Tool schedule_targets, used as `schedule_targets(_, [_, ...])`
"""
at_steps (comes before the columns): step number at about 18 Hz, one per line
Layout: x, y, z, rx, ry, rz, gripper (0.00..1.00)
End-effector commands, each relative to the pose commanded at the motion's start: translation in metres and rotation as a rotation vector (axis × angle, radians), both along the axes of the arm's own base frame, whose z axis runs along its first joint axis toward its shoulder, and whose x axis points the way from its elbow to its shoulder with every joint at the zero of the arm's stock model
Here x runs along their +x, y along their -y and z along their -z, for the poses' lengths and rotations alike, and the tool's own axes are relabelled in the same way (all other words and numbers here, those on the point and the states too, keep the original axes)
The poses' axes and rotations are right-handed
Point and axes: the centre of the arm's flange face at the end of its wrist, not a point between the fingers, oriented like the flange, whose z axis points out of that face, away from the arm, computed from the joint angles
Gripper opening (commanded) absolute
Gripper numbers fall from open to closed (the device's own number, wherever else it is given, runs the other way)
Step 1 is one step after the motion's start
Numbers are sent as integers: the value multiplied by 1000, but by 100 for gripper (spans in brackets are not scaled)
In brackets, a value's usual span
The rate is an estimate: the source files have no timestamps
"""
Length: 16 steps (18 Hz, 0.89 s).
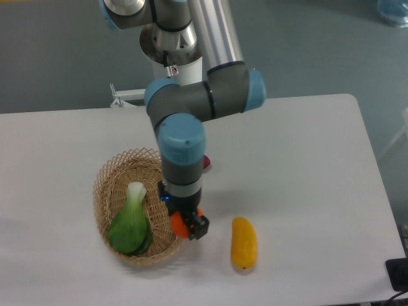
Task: Pick up the orange from the basket
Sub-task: 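Carry the orange away from the basket, holding it above the table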
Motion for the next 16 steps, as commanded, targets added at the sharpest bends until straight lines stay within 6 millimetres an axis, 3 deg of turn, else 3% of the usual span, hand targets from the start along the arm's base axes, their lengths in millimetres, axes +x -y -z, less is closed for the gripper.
schedule_targets(6, [-43,29,-3,-6,-17,-72,72])
schedule_targets(11, [-89,67,-9,-5,-31,-134,71])
schedule_targets(16, [-118,88,-8,-3,-33,-183,72])
